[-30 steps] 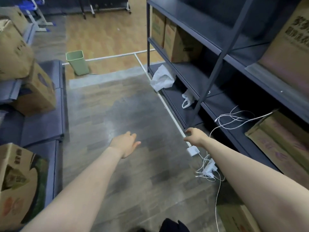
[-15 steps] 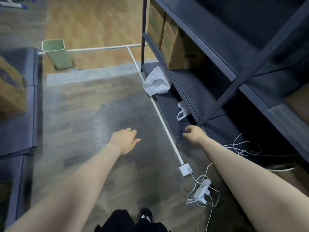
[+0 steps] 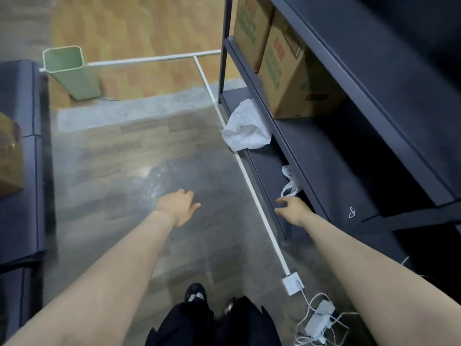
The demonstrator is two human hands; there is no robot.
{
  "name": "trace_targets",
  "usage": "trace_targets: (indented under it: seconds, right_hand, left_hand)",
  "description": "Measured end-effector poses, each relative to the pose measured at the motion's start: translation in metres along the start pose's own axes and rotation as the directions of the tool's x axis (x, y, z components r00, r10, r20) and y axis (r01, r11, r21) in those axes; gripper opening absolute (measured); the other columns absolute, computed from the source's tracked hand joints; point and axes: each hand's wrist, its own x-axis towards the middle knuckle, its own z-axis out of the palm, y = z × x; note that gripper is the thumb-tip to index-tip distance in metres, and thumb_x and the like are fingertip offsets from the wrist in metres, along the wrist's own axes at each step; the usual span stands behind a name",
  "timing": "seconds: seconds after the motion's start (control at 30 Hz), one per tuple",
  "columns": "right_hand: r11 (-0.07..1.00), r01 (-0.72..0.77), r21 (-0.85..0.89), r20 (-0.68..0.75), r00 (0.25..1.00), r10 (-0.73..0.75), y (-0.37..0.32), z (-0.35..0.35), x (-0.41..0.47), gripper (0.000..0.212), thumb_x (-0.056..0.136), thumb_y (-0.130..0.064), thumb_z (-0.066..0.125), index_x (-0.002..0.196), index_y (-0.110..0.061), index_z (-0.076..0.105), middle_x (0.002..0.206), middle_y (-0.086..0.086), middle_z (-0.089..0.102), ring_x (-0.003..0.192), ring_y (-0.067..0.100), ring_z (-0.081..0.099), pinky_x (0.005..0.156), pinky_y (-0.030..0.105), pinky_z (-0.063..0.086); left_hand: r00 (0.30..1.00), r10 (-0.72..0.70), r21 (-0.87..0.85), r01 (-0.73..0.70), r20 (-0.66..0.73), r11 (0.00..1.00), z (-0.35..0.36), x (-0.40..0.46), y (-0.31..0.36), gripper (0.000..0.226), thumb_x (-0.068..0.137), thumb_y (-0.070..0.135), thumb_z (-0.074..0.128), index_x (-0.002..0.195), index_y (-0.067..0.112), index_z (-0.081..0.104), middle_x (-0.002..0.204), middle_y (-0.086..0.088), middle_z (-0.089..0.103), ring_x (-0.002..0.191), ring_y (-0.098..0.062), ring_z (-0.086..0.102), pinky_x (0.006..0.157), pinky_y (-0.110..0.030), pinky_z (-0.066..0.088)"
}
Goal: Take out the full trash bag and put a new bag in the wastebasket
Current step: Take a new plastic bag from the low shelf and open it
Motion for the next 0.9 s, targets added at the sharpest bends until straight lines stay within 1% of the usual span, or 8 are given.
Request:
trace_targets:
  seconds: [0.17,0.27,0.4,0.5,0.6,0.7,0.77,0.9]
  right_hand:
    - [0.999,-0.044,-0.029,0.072,0.996,0.046,-0.010,-0.016,0.081,0.050,0.091,-0.019,0.056,0.139,-0.013,0.043,0.145,0.012,0.043,0.131,0.025,0.043,0.107,0.031,0.035]
    - [0.998,-0.058,-0.040,0.102,0.993,0.062,-0.007,-0.021,0.137,0.051,0.091,-0.021,0.055,0.140,-0.013,0.043,0.145,0.014,0.041,0.129,0.027,0.045,0.106,0.030,0.035]
    - [0.993,-0.112,-0.034,0.127,0.985,0.115,0.009,-0.010,0.211,0.050,0.091,-0.022,0.055,0.139,-0.013,0.044,0.144,0.014,0.040,0.131,0.028,0.042,0.107,0.031,0.033]
    - [0.983,-0.182,-0.032,0.101,0.978,0.184,0.027,0.013,0.261,0.048,0.091,-0.024,0.056,0.136,-0.013,0.047,0.143,0.014,0.038,0.132,0.029,0.039,0.108,0.035,0.034]
    - [0.960,-0.274,-0.054,0.047,0.960,0.276,0.044,0.042,0.317,0.048,0.090,-0.026,0.056,0.136,-0.016,0.047,0.144,0.013,0.034,0.132,0.031,0.038,0.110,0.040,0.033]
    - [0.932,-0.361,-0.028,-0.041,0.932,0.360,0.065,0.068,0.377,0.053,0.090,-0.031,0.056,0.140,-0.020,0.042,0.149,0.010,0.026,0.133,0.032,0.035,0.111,0.046,0.032]
    - [0.920,-0.391,-0.030,-0.123,0.915,0.385,0.081,0.084,0.416,0.058,0.089,-0.033,0.056,0.142,-0.021,0.037,0.153,0.010,0.020,0.135,0.033,0.032,0.110,0.047,0.031]
    - [0.877,-0.474,-0.082,-0.303,0.850,0.431,0.114,0.105,0.483,0.071,0.088,-0.037,0.059,0.148,-0.024,0.023,0.158,0.008,0.006,0.144,0.028,0.012,0.111,0.056,0.019]
  left_hand:
    - [0.997,0.022,-0.049,-0.018,0.080,0.999,-0.012,0.080,0.011,0.044,0.099,0.042,0.035,0.120,0.005,0.046,0.124,-0.016,0.050,0.114,-0.034,0.054,0.093,-0.046,0.046]
    - [0.992,0.003,-0.054,0.004,0.130,0.999,-0.009,0.135,0.021,0.043,0.099,0.039,0.037,0.123,0.004,0.044,0.126,-0.016,0.048,0.114,-0.034,0.053,0.092,-0.044,0.046]
    - [0.987,0.001,-0.157,0.025,0.160,0.987,0.011,0.207,0.034,0.045,0.098,0.039,0.038,0.130,0.006,0.040,0.134,-0.016,0.045,0.120,-0.031,0.050,0.093,-0.039,0.043]
    - [0.986,0.015,-0.178,0.015,0.167,0.984,0.039,0.260,0.038,0.044,0.098,0.040,0.039,0.130,0.011,0.042,0.132,-0.013,0.046,0.115,-0.031,0.054,0.090,-0.039,0.047]
    - [0.983,0.035,-0.138,-0.010,0.181,0.990,0.073,0.314,0.035,0.043,0.098,0.041,0.039,0.129,0.012,0.044,0.128,-0.011,0.049,0.113,-0.031,0.055,0.086,-0.039,0.048]
    - [0.975,0.121,-0.030,-0.118,0.184,0.993,0.110,0.369,0.030,0.041,0.098,0.041,0.038,0.129,0.015,0.043,0.126,-0.008,0.048,0.115,-0.028,0.053,0.084,-0.038,0.046]
    - [0.970,0.175,0.002,-0.177,0.169,0.984,0.135,0.403,0.027,0.040,0.098,0.042,0.037,0.129,0.016,0.042,0.126,-0.006,0.048,0.116,-0.026,0.052,0.084,-0.035,0.046]
    - [0.961,0.241,0.029,-0.247,0.135,0.969,0.189,0.463,0.023,0.040,0.098,0.042,0.035,0.128,0.017,0.042,0.124,-0.005,0.047,0.113,-0.025,0.053,0.084,-0.034,0.045]
